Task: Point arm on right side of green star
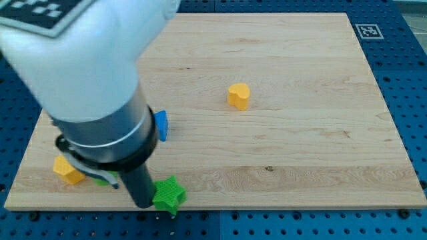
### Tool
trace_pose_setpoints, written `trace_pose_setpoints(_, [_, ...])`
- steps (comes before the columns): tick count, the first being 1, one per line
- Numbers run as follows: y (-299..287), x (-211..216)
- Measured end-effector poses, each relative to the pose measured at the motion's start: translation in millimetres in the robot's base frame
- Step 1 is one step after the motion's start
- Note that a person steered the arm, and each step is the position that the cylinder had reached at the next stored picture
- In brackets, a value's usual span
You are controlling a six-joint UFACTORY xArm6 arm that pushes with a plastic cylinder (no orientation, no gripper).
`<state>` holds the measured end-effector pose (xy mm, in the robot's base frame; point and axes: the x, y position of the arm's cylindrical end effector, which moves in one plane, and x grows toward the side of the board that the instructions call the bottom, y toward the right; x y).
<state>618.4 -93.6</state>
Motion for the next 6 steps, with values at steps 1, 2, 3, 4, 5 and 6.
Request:
trace_pose_setpoints(1, [25, 0])
trace_pose_setpoints(2, [28, -8])
trace_pose_setpoints(3, [17, -43])
trace_pose_setpoints(4, [48, -43])
trace_pose_setpoints(5, [101, -45])
trace_pose_setpoints(6, [147, -26])
